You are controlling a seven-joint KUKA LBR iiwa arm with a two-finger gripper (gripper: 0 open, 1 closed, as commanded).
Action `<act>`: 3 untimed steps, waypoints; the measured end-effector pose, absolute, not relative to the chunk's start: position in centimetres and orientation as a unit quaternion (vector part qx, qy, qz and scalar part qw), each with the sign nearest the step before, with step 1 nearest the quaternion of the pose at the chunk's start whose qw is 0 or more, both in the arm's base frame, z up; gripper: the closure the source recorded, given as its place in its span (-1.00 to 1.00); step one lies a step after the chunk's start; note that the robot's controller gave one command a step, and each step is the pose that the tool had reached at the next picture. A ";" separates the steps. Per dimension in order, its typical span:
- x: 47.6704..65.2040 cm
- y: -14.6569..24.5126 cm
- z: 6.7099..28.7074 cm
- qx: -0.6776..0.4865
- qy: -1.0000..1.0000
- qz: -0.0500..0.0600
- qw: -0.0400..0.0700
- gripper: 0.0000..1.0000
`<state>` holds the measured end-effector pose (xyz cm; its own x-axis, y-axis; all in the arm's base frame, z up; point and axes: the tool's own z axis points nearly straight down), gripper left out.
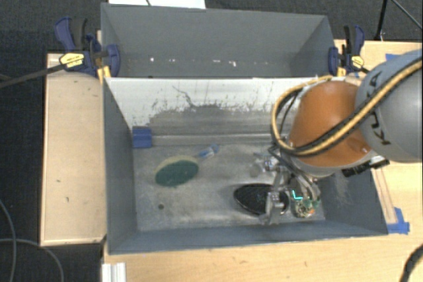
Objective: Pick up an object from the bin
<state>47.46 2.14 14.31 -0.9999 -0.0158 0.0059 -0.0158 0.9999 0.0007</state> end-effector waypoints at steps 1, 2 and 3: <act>48.7 -3.0 6.7 -0.050 -0.999 0.001 0.002 -1.00; 48.3 -0.6 7.1 -0.066 -0.998 -0.001 -0.001 -1.00; 48.4 -0.6 7.1 -0.067 -0.998 -0.001 -0.002 -1.00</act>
Offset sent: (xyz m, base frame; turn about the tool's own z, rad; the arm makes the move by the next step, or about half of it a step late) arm 0.0137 -0.0485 -0.0731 0.1061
